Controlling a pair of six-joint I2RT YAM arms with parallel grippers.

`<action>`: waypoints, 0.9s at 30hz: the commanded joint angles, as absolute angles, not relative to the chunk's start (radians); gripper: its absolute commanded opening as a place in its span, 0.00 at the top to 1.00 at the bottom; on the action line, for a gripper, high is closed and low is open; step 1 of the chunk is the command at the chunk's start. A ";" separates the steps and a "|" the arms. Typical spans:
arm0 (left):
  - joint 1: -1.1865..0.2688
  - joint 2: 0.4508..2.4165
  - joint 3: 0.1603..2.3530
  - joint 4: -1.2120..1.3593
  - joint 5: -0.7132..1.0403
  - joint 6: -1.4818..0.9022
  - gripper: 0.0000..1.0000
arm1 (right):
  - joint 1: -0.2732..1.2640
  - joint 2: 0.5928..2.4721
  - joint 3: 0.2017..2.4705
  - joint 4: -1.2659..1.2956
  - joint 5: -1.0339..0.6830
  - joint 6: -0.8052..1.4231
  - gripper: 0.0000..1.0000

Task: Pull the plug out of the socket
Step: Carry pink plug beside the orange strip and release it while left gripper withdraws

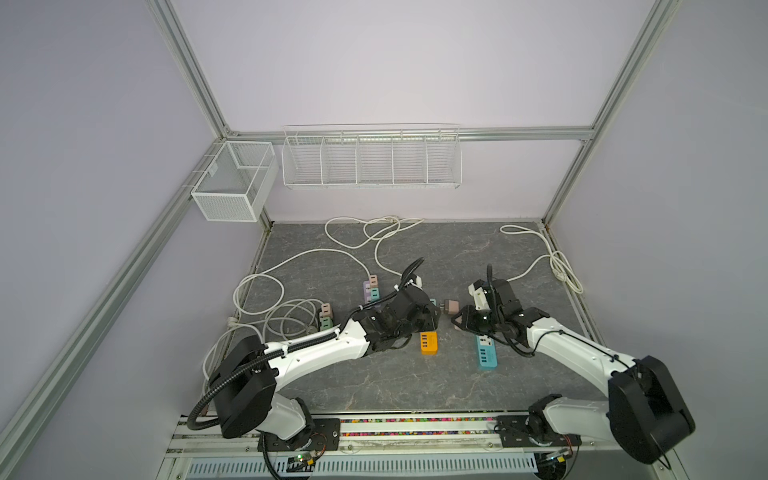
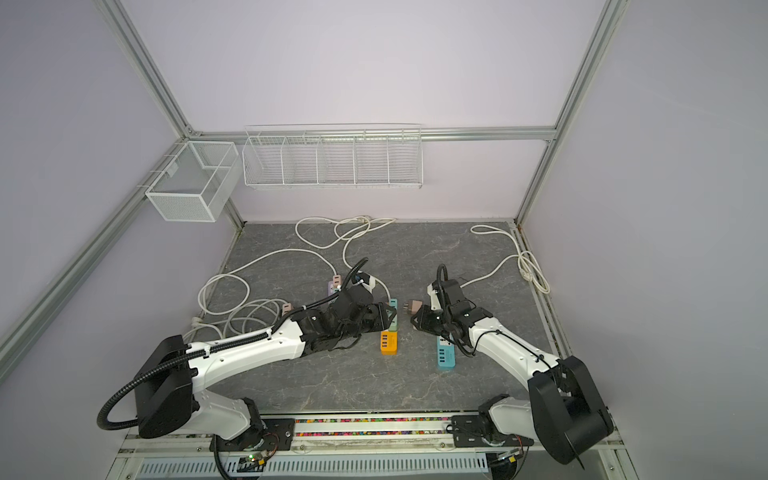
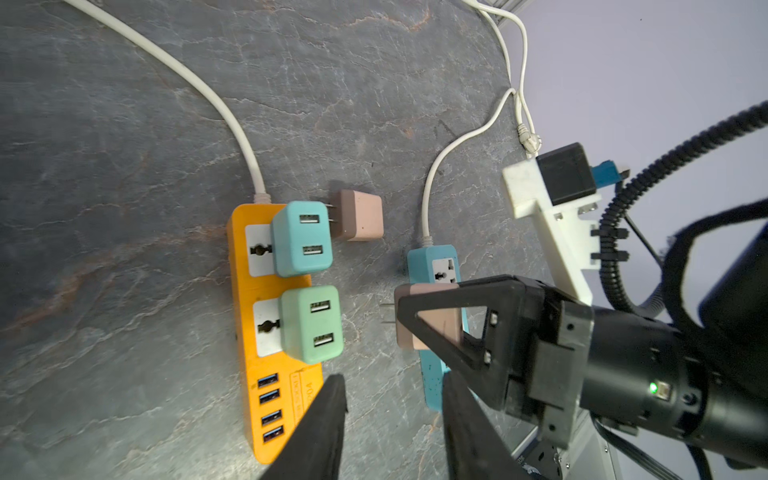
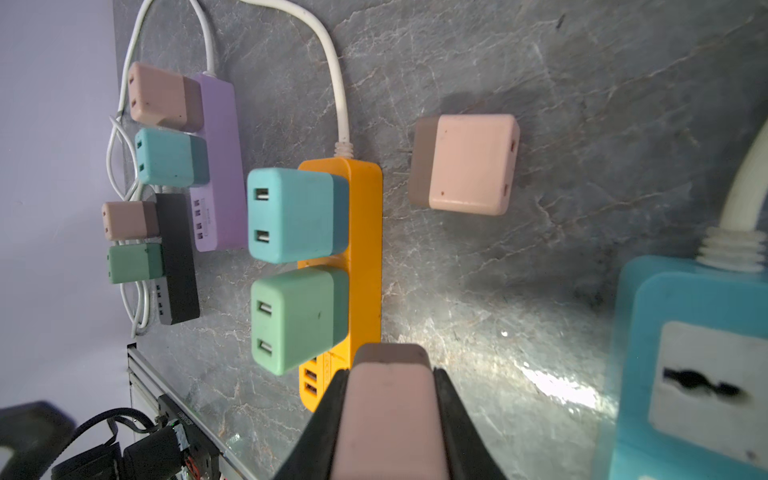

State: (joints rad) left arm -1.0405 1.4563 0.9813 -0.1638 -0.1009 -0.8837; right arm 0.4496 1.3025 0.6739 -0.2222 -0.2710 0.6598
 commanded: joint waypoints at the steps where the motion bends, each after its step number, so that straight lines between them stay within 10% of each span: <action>1: -1.033 1.415 0.949 -0.174 -0.151 -0.878 0.58 | 0.456 1.345 0.658 -0.150 -0.298 0.680 0.78; 27: -1.008 1.302 0.862 -0.173 -0.177 -0.897 0.54 | 0.480 1.505 0.660 -0.072 -0.267 0.700 0.56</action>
State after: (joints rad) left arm -1.0134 1.3308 0.8791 -0.1734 -0.1608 -0.8883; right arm 0.4728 1.5246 0.6731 -0.0647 -0.2832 0.6933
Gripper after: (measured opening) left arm 0.464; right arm 0.418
